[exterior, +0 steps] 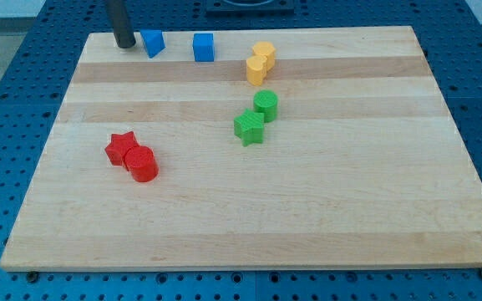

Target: Move both the blue blocks to the top left side of the board

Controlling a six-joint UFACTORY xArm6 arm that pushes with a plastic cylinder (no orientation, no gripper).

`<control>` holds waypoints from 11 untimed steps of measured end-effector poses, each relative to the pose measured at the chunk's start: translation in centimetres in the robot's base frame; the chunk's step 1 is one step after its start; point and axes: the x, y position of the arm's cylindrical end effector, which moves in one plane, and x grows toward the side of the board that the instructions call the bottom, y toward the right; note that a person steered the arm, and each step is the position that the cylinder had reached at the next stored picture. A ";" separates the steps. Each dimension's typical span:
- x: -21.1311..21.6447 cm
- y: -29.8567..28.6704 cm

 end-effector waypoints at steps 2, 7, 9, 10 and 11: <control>0.5 4.1; 8.3 16.9; 3.5 17.6; 1.7 17.8; 2.6 16.5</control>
